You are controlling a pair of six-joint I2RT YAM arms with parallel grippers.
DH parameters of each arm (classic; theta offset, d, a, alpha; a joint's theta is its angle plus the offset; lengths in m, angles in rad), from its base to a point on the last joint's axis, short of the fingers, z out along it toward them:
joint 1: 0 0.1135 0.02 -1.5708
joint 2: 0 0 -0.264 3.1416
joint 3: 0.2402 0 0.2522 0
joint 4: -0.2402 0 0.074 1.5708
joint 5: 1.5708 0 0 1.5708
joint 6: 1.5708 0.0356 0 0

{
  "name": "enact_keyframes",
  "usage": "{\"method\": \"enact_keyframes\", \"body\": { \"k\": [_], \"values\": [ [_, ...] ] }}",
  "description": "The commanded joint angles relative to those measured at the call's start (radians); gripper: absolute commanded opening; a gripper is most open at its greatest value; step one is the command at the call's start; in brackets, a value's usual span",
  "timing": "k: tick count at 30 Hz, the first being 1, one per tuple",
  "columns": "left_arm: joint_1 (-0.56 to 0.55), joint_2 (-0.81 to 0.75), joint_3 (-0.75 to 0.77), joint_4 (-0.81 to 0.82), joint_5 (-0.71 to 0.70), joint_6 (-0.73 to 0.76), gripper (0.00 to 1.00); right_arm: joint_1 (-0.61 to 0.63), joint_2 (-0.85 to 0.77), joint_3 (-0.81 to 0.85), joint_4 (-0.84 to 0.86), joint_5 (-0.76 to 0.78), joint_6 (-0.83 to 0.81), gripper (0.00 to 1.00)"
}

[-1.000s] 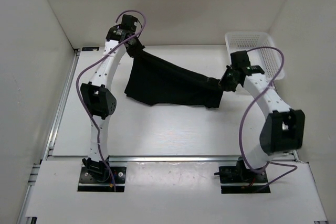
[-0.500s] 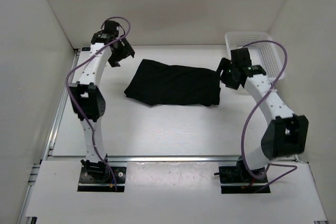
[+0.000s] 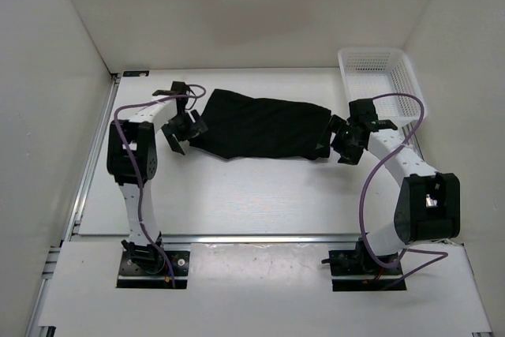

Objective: Fold and stack the shorts
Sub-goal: Fold the shorts

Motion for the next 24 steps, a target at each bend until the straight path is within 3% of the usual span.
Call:
{"method": "enact_keyframes", "body": {
  "k": [1,2,6,7,8,9,16,21,22,24],
  "values": [
    [0.000,0.030,0.054,0.060,0.044,-0.020,0.98,-0.001,0.001,0.009,0.045,-0.054,0.006,0.95],
    [-0.010,0.049,0.067,0.060,0.027,-0.030,0.96,-0.001,0.001,0.009,0.045,-0.054,0.006,0.95],
    [-0.011,0.110,0.110,0.060,0.018,-0.051,0.71,-0.021,-0.008,0.009,0.045,-0.064,-0.005,0.95],
    [-0.011,0.111,0.110,0.060,0.006,-0.065,0.41,-0.030,-0.017,0.009,0.045,-0.064,-0.016,0.95],
    [0.002,0.111,0.110,0.060,0.006,-0.065,0.21,-0.030,-0.017,0.009,0.045,-0.064,-0.016,0.95],
    [0.018,0.111,0.085,0.060,-0.005,-0.080,0.10,-0.040,-0.017,0.009,0.036,-0.073,-0.028,0.94],
    [0.135,-0.141,-0.116,0.060,-0.108,-0.103,0.10,-0.049,0.017,0.009,0.026,-0.155,-0.085,0.97],
    [0.146,-0.150,-0.127,0.060,-0.099,-0.082,0.10,-0.023,0.122,0.048,0.066,-0.280,-0.120,1.00],
    [0.146,-0.150,-0.127,0.060,-0.099,-0.073,0.12,-0.012,0.153,0.057,0.086,-0.294,-0.120,1.00],
    [0.146,-0.150,-0.127,0.060,-0.099,-0.073,0.29,0.017,0.188,0.092,0.095,-0.319,-0.103,1.00]
  ]
}}
